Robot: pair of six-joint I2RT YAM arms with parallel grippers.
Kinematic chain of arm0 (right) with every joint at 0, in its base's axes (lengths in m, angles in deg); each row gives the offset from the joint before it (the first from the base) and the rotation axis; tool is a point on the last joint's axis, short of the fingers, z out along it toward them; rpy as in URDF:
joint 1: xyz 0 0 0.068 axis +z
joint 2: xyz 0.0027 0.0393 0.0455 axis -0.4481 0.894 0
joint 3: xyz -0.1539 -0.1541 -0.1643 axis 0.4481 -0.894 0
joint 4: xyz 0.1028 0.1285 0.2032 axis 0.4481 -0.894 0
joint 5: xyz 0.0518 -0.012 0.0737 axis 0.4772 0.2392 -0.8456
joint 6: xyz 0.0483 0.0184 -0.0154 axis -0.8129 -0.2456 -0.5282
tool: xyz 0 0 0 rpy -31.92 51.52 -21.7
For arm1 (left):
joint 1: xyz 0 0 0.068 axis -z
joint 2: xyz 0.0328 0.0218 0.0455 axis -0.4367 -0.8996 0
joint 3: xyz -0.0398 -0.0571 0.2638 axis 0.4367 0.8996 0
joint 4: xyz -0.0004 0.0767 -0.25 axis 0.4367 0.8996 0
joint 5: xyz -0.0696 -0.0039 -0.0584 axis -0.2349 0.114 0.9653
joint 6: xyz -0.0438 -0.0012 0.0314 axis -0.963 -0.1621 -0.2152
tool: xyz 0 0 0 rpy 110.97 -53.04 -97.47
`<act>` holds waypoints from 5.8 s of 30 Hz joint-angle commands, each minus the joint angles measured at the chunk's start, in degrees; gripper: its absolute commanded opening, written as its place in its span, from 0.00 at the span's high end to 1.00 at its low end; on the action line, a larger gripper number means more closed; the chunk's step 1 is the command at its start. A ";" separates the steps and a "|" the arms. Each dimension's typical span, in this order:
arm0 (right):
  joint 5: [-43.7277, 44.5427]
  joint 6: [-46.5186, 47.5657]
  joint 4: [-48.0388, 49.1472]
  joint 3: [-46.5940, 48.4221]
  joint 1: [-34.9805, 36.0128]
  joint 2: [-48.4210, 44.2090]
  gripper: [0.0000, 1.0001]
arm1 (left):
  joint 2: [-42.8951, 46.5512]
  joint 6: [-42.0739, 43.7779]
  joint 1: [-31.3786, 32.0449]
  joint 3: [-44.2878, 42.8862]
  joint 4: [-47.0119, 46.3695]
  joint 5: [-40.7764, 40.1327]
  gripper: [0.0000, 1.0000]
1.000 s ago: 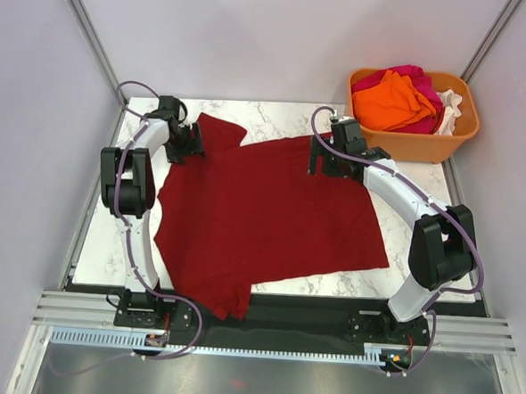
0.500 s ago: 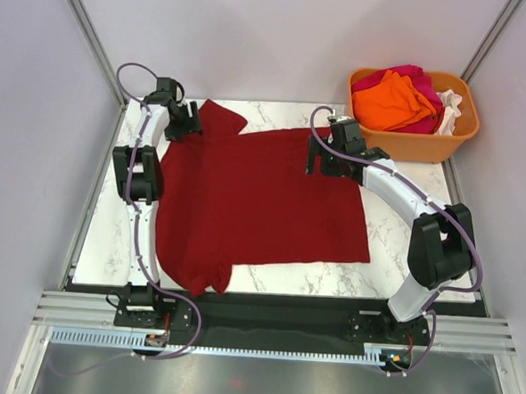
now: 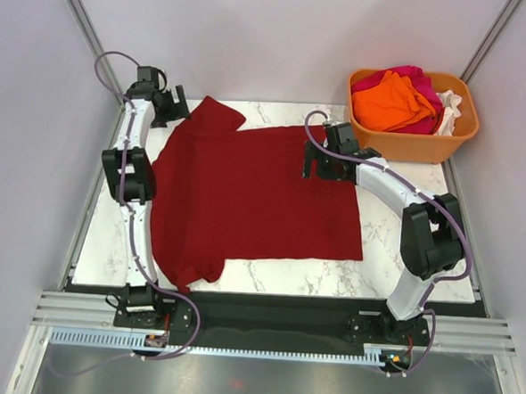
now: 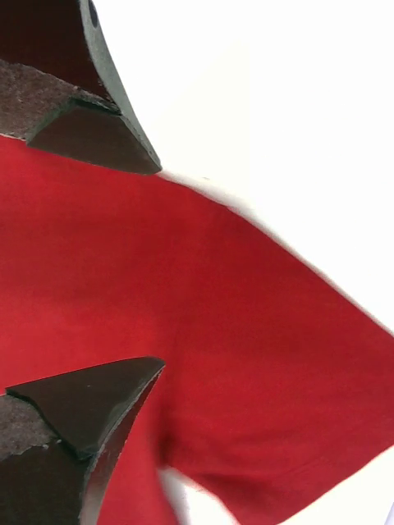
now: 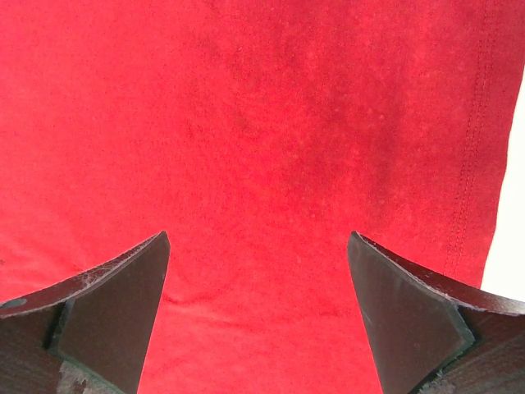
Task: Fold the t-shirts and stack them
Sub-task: Flatten the tshirt out
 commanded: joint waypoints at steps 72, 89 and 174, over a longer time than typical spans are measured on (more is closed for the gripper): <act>-24.00 -28.75 38.10 -5.46 47.19 15.63 0.71 | 58.91 -21.70 -5.63 94.90 -21.02 -0.66 0.39; -13.02 -23.14 28.72 -16.05 53.00 -0.19 0.71 | 63.01 -16.78 -4.32 84.00 -13.30 -5.04 0.24; -44.04 -21.46 29.58 -0.55 5.80 0.25 0.25 | 95.55 -55.89 37.79 118.45 4.12 -16.22 0.44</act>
